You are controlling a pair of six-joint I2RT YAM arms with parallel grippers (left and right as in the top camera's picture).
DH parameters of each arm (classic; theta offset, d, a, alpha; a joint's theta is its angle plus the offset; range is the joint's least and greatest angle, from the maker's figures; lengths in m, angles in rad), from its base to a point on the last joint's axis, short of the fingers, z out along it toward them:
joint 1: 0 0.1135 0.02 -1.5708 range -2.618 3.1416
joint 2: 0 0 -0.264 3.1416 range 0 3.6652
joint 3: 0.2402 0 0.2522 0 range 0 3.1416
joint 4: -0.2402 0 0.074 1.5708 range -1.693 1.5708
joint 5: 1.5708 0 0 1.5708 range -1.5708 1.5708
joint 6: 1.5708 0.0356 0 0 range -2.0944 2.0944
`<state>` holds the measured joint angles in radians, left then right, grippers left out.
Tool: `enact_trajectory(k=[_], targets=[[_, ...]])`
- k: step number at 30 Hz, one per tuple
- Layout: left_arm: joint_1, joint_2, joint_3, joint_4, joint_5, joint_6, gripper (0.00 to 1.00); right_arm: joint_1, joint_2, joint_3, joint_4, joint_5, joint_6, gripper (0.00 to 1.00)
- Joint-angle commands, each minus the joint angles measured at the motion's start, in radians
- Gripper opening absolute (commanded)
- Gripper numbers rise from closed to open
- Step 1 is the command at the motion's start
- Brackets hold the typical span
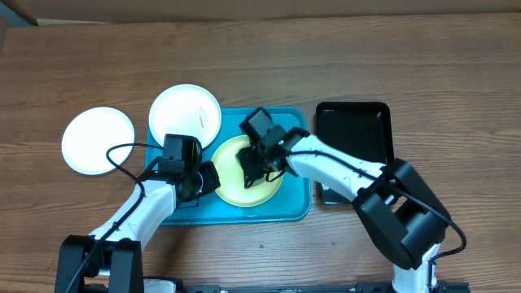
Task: Clean dirty plates on tray and stack at the side
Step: 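Scrub the yellow plate with the sponge while the left gripper holds it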
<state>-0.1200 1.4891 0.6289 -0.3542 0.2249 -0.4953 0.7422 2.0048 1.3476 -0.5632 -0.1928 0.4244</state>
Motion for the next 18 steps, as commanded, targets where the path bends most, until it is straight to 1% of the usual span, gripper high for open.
enact_trajectory(k=[1,4,9,14,18], targets=[[-0.006,0.016,-0.017,-0.008,0.001,0.002,0.04,-0.048,-0.040,0.080,-0.031,-0.069,-0.069,0.04],[-0.006,0.016,-0.017,-0.007,0.001,0.002,0.04,-0.064,-0.071,0.108,-0.081,-0.081,-0.089,0.04],[-0.006,0.016,-0.017,-0.008,0.001,0.002,0.04,-0.068,-0.076,0.096,-0.147,-0.069,-0.145,0.04],[-0.006,0.016,-0.017,-0.008,0.001,0.002,0.04,-0.068,-0.072,0.023,-0.135,0.026,-0.145,0.04],[-0.006,0.016,-0.017,-0.010,0.001,0.002,0.04,-0.068,-0.071,-0.063,-0.046,0.035,-0.144,0.04]])
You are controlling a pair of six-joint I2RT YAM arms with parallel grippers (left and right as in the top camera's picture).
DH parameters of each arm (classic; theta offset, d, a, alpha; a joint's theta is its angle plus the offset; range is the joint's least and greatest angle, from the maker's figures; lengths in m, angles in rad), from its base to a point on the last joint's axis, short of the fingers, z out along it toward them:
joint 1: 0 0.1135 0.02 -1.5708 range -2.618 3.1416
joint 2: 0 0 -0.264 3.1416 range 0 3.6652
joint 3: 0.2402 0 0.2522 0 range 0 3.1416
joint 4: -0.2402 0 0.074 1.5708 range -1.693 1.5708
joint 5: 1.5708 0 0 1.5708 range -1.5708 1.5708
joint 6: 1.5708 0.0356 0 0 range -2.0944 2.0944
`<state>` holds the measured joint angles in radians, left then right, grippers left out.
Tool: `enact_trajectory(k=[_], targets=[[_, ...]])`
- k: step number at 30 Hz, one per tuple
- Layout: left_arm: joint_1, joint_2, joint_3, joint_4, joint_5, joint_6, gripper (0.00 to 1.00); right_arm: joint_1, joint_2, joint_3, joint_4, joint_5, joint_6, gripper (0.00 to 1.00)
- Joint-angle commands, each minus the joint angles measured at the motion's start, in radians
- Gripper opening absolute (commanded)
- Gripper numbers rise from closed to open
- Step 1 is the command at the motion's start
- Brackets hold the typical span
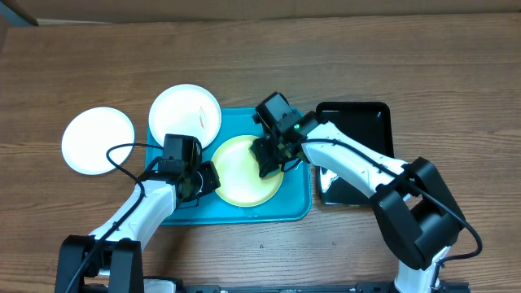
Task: Clean dirty plates on tray and stack at the side
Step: 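Scrub the yellow plate with the sponge while the left gripper holds it, then return the sponge to the black tray with the right gripper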
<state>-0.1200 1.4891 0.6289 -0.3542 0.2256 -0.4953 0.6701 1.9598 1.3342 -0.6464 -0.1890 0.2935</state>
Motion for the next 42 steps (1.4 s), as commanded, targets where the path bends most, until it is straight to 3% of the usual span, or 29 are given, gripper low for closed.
enact_trajectory(k=[1,6,12,19,28,35,42], targets=[[-0.006,0.016,-0.017,-0.009,0.000,0.002,0.04,0.004,-0.026,-0.072,0.071,0.031,-0.013,0.04],[-0.006,0.016,-0.017,-0.008,0.000,0.002,0.04,0.004,-0.026,-0.144,0.216,-0.086,0.005,0.04],[-0.006,0.016,-0.017,-0.008,0.000,0.002,0.04,0.020,-0.026,-0.150,0.296,-0.208,0.102,0.04],[-0.006,0.016,-0.017,-0.011,0.000,0.010,0.04,0.009,-0.059,-0.106,0.341,-0.258,0.102,0.04],[-0.006,0.016,-0.017,-0.011,0.000,0.020,0.04,-0.146,-0.285,-0.008,0.062,-0.235,0.092,0.04],[-0.006,0.016,-0.017,-0.011,0.000,0.021,0.04,-0.331,-0.343,-0.014,-0.290,0.134,0.092,0.04],[-0.006,0.007,0.007,-0.036,0.002,0.048,0.04,-0.429,-0.310,-0.154,-0.275,0.278,0.092,0.04]])
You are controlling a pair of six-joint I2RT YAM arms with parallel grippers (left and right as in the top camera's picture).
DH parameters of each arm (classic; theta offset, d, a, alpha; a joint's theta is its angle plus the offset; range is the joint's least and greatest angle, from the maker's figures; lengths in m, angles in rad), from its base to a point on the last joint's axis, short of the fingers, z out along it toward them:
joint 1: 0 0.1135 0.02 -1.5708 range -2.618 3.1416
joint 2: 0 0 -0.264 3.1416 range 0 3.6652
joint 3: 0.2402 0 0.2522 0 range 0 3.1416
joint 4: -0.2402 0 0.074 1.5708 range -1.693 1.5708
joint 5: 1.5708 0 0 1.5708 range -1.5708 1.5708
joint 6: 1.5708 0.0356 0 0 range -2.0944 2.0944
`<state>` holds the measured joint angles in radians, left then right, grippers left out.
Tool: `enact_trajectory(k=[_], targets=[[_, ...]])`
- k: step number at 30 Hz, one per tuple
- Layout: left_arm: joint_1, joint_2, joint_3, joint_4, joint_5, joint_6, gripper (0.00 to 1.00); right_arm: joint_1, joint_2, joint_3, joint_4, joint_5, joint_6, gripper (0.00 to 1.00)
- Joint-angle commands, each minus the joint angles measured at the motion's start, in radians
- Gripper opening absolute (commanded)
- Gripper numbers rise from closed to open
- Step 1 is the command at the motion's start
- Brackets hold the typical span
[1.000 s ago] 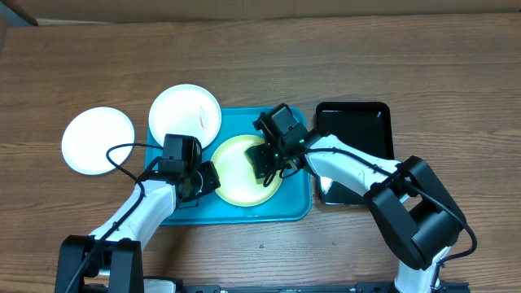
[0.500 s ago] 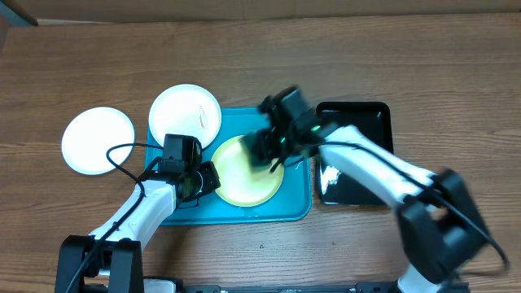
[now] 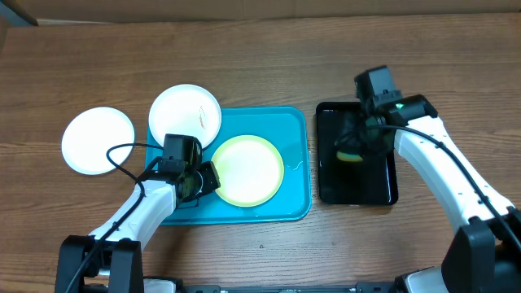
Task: Clean dirty plates on tray and stack at the side
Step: 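Return the sponge to the black tray with the right gripper, then lift the yellow plate off the blue tray with the left gripper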
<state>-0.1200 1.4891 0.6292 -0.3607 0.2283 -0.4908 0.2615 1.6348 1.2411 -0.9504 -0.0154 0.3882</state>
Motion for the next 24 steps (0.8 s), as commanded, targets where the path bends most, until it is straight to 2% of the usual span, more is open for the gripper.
enact_trajectory(k=[1,5,6,10,14,17,19,23,24], targets=[[-0.006,0.002,0.017,-0.044,-0.007,0.048,0.04,-0.028,0.017,-0.088,0.055,0.105,-0.003,0.04],[-0.006,-0.046,0.071,-0.113,-0.032,0.050,0.04,-0.055,0.017,-0.194,0.184,0.105,-0.003,0.05],[-0.006,-0.061,0.087,-0.135,-0.051,0.050,0.04,-0.060,0.017,-0.214,0.207,0.105,-0.002,0.09],[-0.006,-0.122,0.162,-0.233,-0.165,0.050,0.04,-0.074,0.017,-0.297,0.300,0.106,-0.002,0.10],[-0.007,-0.175,0.219,-0.289,-0.211,0.080,0.04,-0.079,0.017,-0.372,0.402,0.105,-0.003,0.20],[-0.021,-0.196,0.255,-0.321,-0.283,0.092,0.04,-0.079,0.017,-0.378,0.407,0.104,-0.002,0.37],[-0.040,-0.200,0.280,-0.335,-0.332,0.119,0.04,-0.079,0.017,-0.378,0.404,0.104,-0.002,0.53],[-0.104,-0.200,0.328,-0.375,-0.446,0.132,0.04,-0.079,0.017,-0.378,0.394,0.102,-0.002,1.00],[-0.125,-0.200,0.337,-0.380,-0.475,0.132,0.04,-0.079,0.017,-0.378,0.383,0.097,-0.001,1.00]])
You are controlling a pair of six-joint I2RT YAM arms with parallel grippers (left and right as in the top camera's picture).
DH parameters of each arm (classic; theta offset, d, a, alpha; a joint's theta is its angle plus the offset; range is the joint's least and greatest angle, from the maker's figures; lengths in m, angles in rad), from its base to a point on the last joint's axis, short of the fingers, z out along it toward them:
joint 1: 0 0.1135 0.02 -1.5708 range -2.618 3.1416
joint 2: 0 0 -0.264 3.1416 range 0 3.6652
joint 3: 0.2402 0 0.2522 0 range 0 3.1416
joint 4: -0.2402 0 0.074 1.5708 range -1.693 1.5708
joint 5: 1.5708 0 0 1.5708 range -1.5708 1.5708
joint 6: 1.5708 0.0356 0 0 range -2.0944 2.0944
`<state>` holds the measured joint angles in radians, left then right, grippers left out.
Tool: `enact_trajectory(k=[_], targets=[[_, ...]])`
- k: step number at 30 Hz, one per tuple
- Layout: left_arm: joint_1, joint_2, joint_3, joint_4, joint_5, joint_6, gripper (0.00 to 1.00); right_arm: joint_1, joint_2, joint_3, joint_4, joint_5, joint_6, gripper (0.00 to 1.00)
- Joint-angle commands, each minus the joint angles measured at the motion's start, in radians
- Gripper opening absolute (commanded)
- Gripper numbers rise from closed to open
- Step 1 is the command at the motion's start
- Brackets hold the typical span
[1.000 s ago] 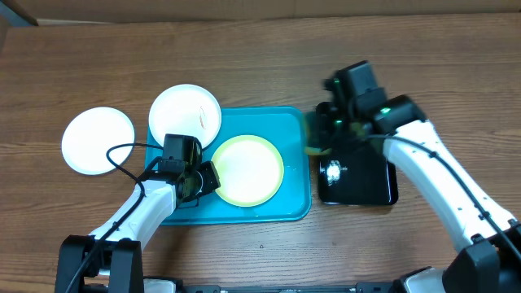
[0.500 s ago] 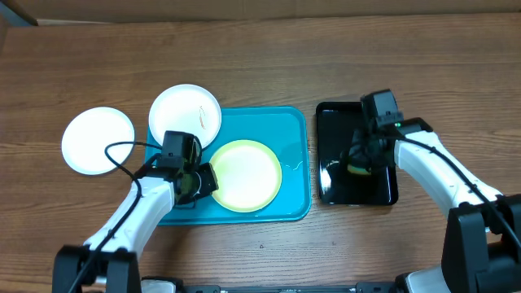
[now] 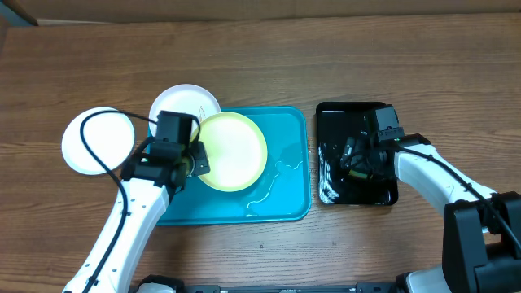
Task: Clean dirty plates on tray and stack at the side
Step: 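Lift the yellow plate off the blue tray with the left gripper, then place the yellow plate onto the white plate left of the tray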
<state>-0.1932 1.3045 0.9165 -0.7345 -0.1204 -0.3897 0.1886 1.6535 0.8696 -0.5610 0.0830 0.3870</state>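
Note:
A yellow-green plate (image 3: 234, 151) hangs tilted over the left part of the blue tray (image 3: 285, 199), its left rim in my left gripper (image 3: 196, 160), which is shut on it. The plate overlaps a white plate (image 3: 181, 103) at the tray's far left corner. Another white plate (image 3: 96, 140) lies on the table to the left, with the left arm's cable across it. My right gripper (image 3: 352, 165) is low inside the black tray (image 3: 358, 114). A small yellowish piece, seemingly the sponge (image 3: 356, 172), shows at its fingertips. Its jaws are too small to read.
Wet streaks (image 3: 273, 175) lie on the blue tray's floor and in the black tray. Brown wooden table (image 3: 269, 65) lies all around both trays.
My left gripper has moved up and left with the yellow-green plate, which now overlaps the white plate. My right gripper has dropped lower into the black tray.
My right gripper first pressed a sponge on the yellow-green plate in the blue tray while the left gripper held the plate's rim. Then it was at the plate's right side, then over the black tray. Now the left gripper holds the plate up and further left.

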Motion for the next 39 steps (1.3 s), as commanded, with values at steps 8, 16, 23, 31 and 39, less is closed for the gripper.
enact_trajectory(k=[8,16,23,31,39], targets=[[-0.285,-0.015,0.089,0.013,-0.474,0.032,0.04,-0.006,-0.002,-0.006,-0.042,-0.059,0.006,1.00],[-0.610,-0.015,0.089,0.112,-0.888,0.156,0.04,-0.006,-0.002,-0.006,-0.042,-0.059,0.006,1.00],[-0.824,-0.002,0.089,0.138,-1.191,0.259,0.04,-0.006,-0.002,-0.006,-0.042,-0.059,0.006,1.00],[-0.840,0.035,0.089,0.137,-1.259,0.315,0.04,-0.006,-0.002,-0.006,-0.042,-0.059,0.006,1.00],[-0.840,0.036,0.089,0.137,-1.159,0.195,0.04,-0.006,-0.002,-0.006,-0.042,-0.059,0.006,1.00]])
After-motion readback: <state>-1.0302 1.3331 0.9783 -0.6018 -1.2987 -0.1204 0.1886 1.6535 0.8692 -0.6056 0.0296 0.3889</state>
